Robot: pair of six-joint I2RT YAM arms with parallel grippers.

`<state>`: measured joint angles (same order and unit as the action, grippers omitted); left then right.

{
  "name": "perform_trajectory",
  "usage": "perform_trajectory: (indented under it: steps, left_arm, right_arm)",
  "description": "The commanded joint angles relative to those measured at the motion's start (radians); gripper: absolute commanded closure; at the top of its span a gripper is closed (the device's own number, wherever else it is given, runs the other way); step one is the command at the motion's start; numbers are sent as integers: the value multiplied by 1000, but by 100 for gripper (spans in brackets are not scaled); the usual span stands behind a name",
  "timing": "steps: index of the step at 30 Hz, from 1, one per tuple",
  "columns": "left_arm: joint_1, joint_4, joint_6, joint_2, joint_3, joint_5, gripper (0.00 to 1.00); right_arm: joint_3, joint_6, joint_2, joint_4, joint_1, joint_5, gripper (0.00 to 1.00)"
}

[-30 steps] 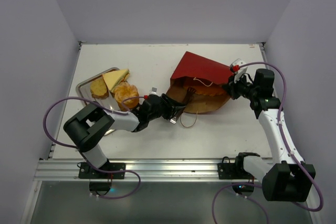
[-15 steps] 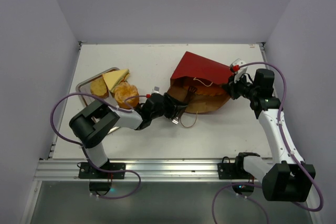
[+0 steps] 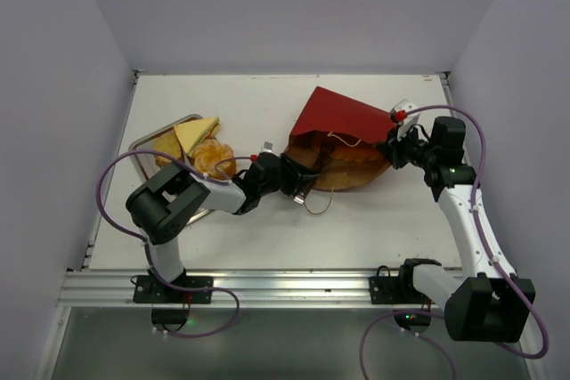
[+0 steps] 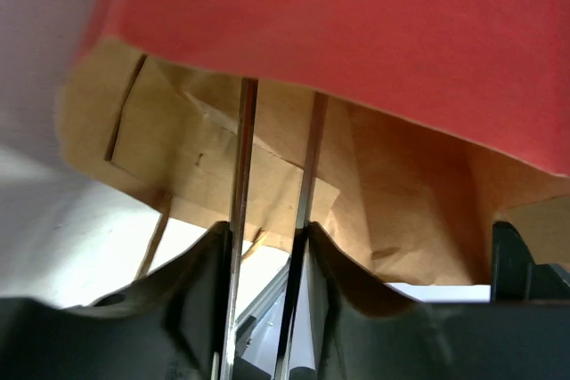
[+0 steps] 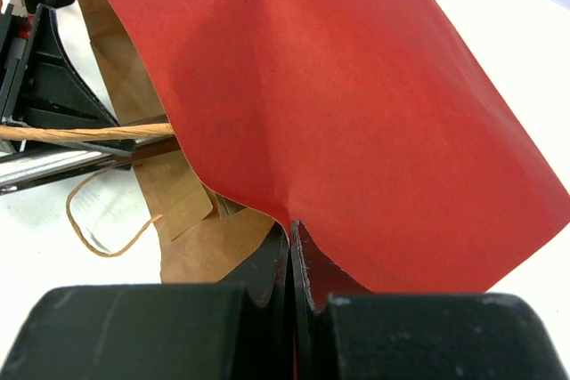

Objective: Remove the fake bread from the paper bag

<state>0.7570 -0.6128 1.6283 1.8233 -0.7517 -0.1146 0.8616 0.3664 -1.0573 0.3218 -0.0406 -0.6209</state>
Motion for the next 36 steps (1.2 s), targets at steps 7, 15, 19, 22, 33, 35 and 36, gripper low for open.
perform_trajectory:
  steps: [7,15,19,22,33,35,36]
  left_arm:
    - [-15,-15,-90,-71,-12,26,94]
    - [-16,59,-162,-214,5,55,100]
    - [-13,85,-182,-274,11,53,100]
    - [-7,126,-194,-311,14,44,100]
    - [1,255,-234,-534,104,29,100]
    - [4,292,-245,-567,124,23,100]
    - [7,304,-249,-597,132,15,100]
  right_arm:
    - [-3,-17,22,-33,-2,-36,98]
    - [-3,-20,22,-36,-2,-31,98]
    - [-4,-23,22,-40,-2,-27,98]
    - [-6,-27,22,-43,-2,-20,99]
    - [-9,-52,22,-59,-2,12,99]
    - [-10,-57,22,-66,-2,18,99]
    - [-9,-67,23,-72,-2,23,100]
